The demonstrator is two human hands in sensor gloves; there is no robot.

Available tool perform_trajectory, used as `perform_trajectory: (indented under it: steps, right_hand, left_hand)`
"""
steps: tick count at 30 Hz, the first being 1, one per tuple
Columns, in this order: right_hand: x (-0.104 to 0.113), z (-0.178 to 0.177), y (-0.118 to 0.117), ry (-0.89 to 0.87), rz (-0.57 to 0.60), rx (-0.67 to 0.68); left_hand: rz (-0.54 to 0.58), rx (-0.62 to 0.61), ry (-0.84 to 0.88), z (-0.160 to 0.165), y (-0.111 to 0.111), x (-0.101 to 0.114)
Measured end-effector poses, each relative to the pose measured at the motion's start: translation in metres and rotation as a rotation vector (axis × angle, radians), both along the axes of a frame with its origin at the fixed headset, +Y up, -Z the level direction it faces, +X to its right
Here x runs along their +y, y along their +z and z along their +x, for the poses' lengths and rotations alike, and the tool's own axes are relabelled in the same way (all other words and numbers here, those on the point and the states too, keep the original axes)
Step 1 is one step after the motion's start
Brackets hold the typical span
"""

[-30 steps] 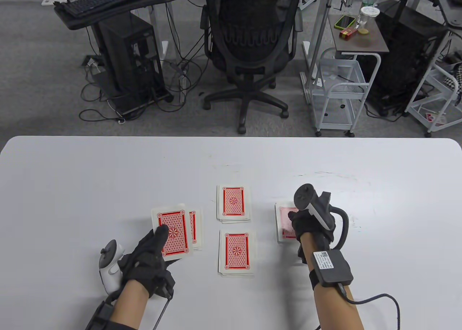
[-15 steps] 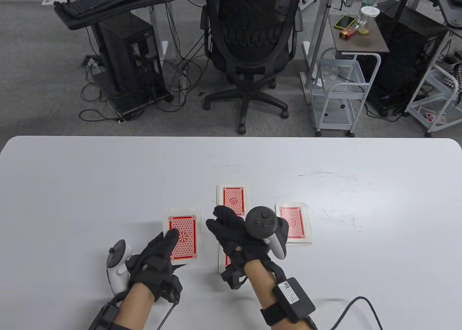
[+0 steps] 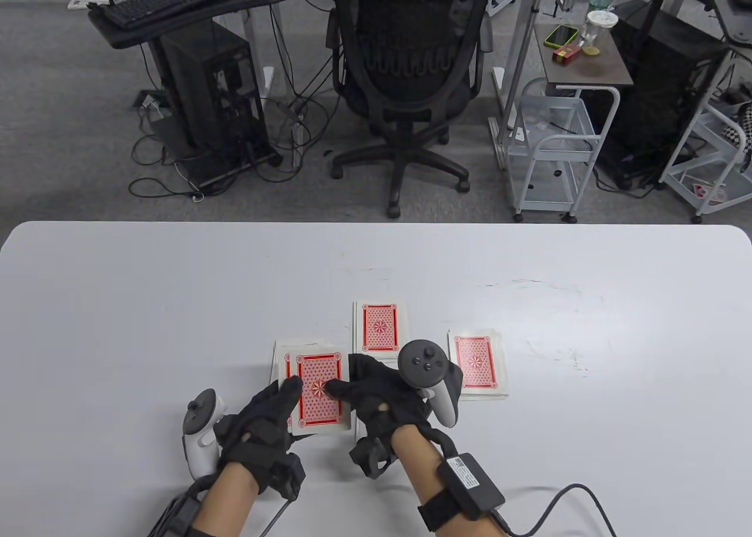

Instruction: Four-player card dealing with fan arrangement

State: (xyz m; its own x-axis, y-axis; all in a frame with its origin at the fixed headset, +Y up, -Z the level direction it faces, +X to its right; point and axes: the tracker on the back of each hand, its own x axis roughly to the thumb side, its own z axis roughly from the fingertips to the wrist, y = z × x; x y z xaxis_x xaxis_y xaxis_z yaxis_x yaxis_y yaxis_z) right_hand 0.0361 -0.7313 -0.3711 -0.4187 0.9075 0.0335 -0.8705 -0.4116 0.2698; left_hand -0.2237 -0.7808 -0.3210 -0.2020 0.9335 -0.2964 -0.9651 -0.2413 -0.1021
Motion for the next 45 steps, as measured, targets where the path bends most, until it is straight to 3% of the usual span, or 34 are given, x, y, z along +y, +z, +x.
perform_trajectory:
  steps: [7,11,20,23,27,32,35,40,45]
  right_hand:
    - [0.005,0.041,-0.007,0.062,-0.015,-0.060]
    - [-0.003,0.050,-0.008,0.292,-0.040,-0.053]
    - [-0.029,0.026,-0.009,0.999,-0.027,-0.061]
    - [-0.030,0.024,-0.010,1.083,-0.033,-0.070]
    - [-0.021,0.027,-0.009,0.979,-0.020,-0.059]
    - [0.000,0.029,-0.002,0.576,-0.016,0.010]
    - [0.000,0.023,0.001,0.306,-0.049,0.116]
    - [-0.003,0.003,0.008,-0.101,-0.022,0.134]
    - [0.004,-0.008,0.010,-0.104,0.031,0.106]
  left_hand:
    - [-0.010,0.071,0.016,-0.020,-0.003,-0.001]
    - [-0.023,0.085,0.018,-0.025,-0.003,-0.003]
    - [-0.016,0.091,0.014,-0.027,-0.004,-0.005]
    - [-0.017,0.088,0.016,-0.027,-0.004,-0.004]
    - [-0.013,0.081,0.017,-0.025,-0.004,-0.004]
    - [-0.003,0.061,0.020,-0.019,-0.002,-0.002]
    - [-0.008,0.011,0.028,-0.012,-0.001,-0.001]
    - [-0.001,-0.031,0.006,0.001,0.002,0.001]
    - [0.015,-0.055,-0.064,0.007,0.002,0.002]
